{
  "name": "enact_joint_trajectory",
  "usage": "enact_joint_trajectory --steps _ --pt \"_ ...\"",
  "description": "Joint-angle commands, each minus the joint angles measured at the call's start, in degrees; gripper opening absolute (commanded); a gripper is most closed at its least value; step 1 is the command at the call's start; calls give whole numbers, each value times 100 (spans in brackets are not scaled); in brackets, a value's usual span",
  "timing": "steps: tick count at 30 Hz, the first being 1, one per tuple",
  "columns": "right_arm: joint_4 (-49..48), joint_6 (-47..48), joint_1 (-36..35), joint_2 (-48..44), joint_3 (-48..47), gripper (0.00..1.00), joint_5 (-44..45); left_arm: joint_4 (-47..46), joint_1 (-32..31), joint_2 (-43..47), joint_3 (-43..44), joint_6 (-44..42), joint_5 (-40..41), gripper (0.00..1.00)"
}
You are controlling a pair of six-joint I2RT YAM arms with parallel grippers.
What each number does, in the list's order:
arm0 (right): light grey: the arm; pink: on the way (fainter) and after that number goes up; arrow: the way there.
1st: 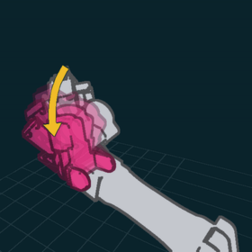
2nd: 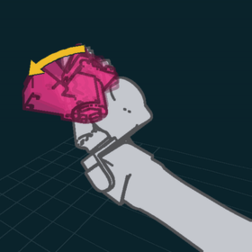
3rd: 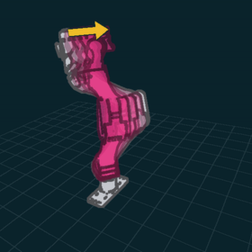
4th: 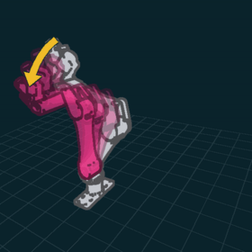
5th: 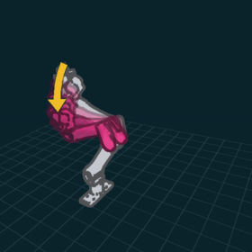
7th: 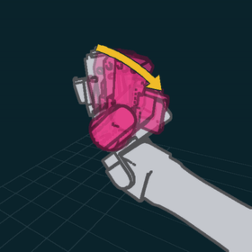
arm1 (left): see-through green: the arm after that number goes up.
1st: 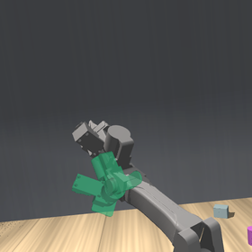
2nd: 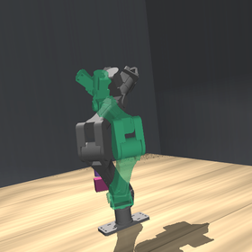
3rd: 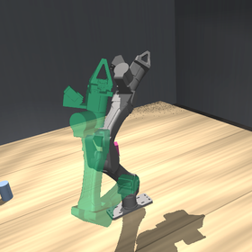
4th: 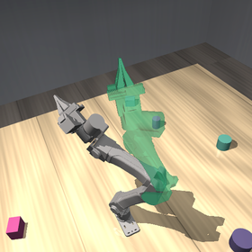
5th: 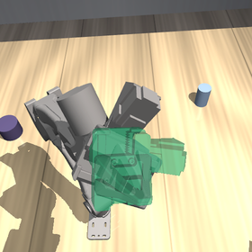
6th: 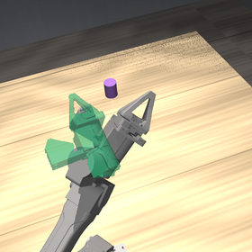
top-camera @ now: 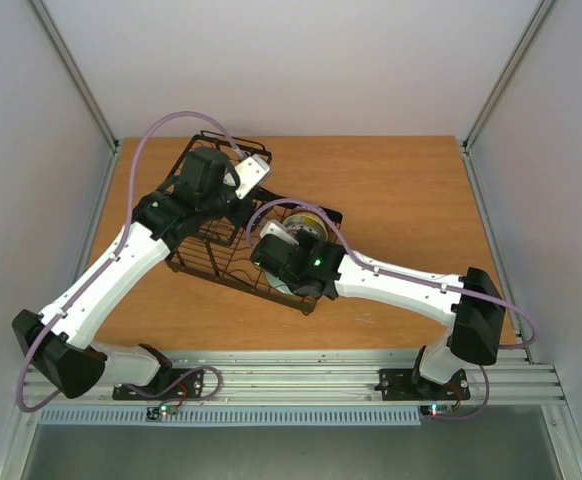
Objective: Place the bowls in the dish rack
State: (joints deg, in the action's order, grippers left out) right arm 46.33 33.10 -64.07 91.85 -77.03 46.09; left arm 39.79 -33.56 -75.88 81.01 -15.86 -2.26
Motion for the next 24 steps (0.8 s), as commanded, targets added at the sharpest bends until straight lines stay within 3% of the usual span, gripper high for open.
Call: enact_joint_trajectory --steps 1,4,5,7,10,17,20,24 --pt "52 -323 -48 -394 149 1 78 -208 -8 48 102 48 -28 97" --pt "101 -567 -50 -679 321 3 40 -209 -10 22 78 39 -59 97" --pt "133 -679 -46 -780 373 8 52 -212 -9 3 74 39 -75 97" --pt "251 -943 -48 -1005 467 25 30 -191 -6 -33 74 45 -156 97" --pt "554 -1471 -44 -1370 598 59 -46 -132 -10 -88 96 40 -291 97" --pt "1410 -2977 -24 -2378 911 96 73 -149 -10 -199 108 34 -150 97" --pt "1703 -3634 222 -2802 1020 99 -241 -212 30 -194 116 68 70 97" --pt "1983 -4199 1284 -3231 1107 99 -1377 -69 633 -173 281 406 -572 98"
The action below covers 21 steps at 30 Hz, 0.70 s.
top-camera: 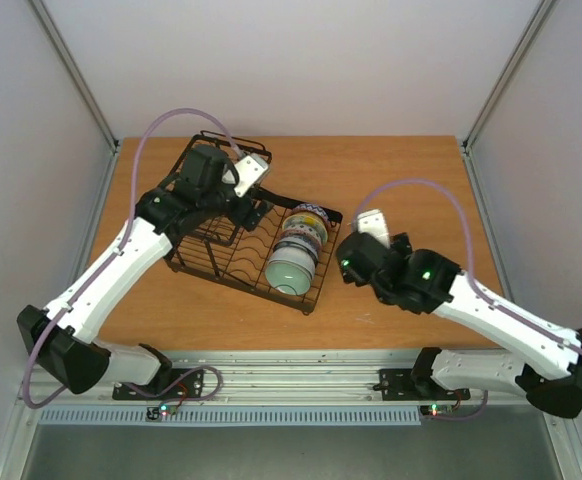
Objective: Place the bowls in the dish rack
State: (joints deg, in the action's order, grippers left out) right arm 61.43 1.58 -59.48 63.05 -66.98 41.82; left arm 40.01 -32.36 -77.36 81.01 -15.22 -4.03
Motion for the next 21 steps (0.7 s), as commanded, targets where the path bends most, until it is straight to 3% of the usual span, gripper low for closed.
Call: enact_joint_trajectory --steps 1,4,10,21 --pt "484 -1070 1134 -434 144 99 -1191 -38 729 -18 325 471 -544 97" --pt "467 -1085 1519 -494 269 99 -1314 37 1270 96 333 654 -839 97" --pt "842 -1315 1533 -39 115 99 -930 -16 2183 667 216 646 -938 97" --pt "133 -892 1530 -782 567 99 -1489 484 2515 1112 -353 315 -1189 97"
